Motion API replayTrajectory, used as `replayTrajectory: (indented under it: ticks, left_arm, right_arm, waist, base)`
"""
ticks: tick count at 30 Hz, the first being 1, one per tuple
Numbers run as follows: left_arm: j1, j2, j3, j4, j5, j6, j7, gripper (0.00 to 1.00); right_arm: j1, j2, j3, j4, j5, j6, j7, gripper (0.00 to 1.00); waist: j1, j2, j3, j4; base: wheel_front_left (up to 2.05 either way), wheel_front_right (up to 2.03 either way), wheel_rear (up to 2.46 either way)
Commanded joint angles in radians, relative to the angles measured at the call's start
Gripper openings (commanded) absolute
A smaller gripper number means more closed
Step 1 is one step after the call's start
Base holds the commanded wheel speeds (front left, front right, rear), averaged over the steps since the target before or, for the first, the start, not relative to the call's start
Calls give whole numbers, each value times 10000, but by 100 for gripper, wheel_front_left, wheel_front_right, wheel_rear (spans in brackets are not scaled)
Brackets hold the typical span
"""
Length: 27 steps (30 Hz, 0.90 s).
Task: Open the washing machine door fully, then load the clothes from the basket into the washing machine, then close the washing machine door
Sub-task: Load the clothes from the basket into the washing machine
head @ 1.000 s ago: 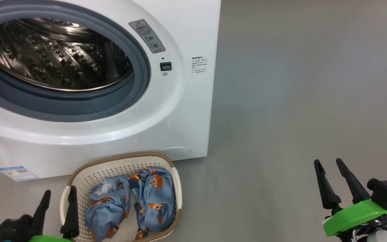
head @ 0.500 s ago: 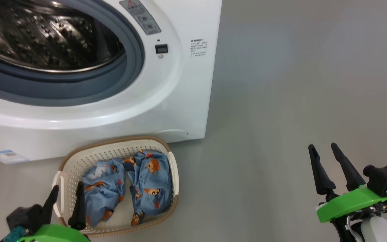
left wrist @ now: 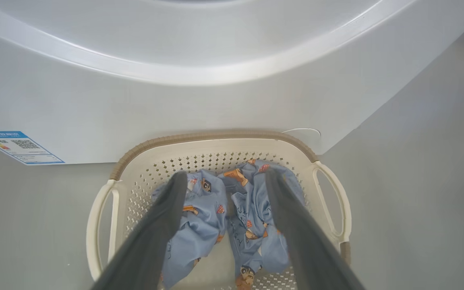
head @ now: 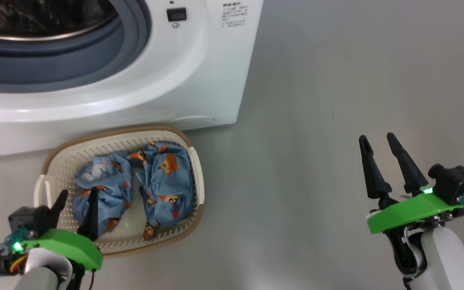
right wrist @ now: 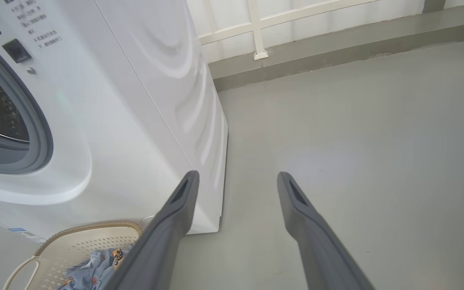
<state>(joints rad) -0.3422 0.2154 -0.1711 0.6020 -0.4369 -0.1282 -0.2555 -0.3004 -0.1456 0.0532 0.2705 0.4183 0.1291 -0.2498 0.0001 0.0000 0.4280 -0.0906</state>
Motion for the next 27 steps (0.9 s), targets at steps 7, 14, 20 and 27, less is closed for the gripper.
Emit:
replayTrajectory:
  ticks: [7,14,20,27]
  left_arm:
    - [-1299,631,-316,1428,-131,-25,-63,100]
    - [-2574,986,-1395,3162,-532,-25,-63,100]
    - [-3787,1412,-2581,4535,-1109,-25,464,100]
    - [-4650,1853,-3478,5370,-1517,-25,1153,100]
  right_arm:
    - [-526,250,346,-394,-158,16,-120,100]
    - [-813,438,407,-513,-185,16,-120,100]
    - [-1174,571,479,-659,-223,16,-120,100]
    - [-1495,696,600,-809,-245,16,-120,100]
  waist:
    - [-1,0,1305,-429]
    - [-1,0,2120,-643]
    - [-1,0,2935,-834]
    - [-1,0,3509,-1057]
  base:
    - [0,0,0]
    - [0,0,0]
    - [0,0,0]
    - [0,0,0]
